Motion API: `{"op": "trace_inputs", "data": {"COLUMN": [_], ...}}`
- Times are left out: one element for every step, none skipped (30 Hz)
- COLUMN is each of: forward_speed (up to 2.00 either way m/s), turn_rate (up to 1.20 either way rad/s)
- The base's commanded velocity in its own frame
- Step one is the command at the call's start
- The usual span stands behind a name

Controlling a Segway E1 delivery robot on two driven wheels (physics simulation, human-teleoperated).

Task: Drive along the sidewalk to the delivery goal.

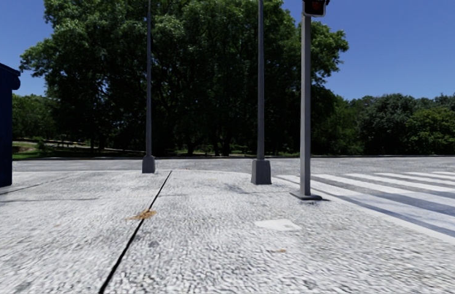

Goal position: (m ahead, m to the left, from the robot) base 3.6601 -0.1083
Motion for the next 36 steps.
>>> {"op": "trace_inputs", "data": {"forward_speed": [2.0, 2.0, 2.0, 2.0, 2.0, 2.0, 2.0, 2.0, 2.0, 2.0, 2.0, 2.0, 2.0, 2.0, 2.0, 2.0, 2.0, 2.0, 2.0, 2.0, 2.0, 2.0, 2.0, 2.0, 2.0, 2.0, 2.0, 2.0, 2.0, 2.0, 2.0, 2.0, 2.0, 2.0, 2.0, 2.0], "turn_rate": [0.17, 0.17, 0.17, 0.17, 0.17, 0.17, 0.0, 0.0, 0.0, 0.0, 0.0, 0.0, 0.0, 0.0, 0.0, 0.0, 0.0, 0.0, 0.0, 0.0, 0.0, 0.0, 0.0, 0.0, 0.0, 0.0, 0.0, 0.0, 0.0, 0.0, 0.0, 0.0, 0.0, 0.0, 0.0, 0.0]}}
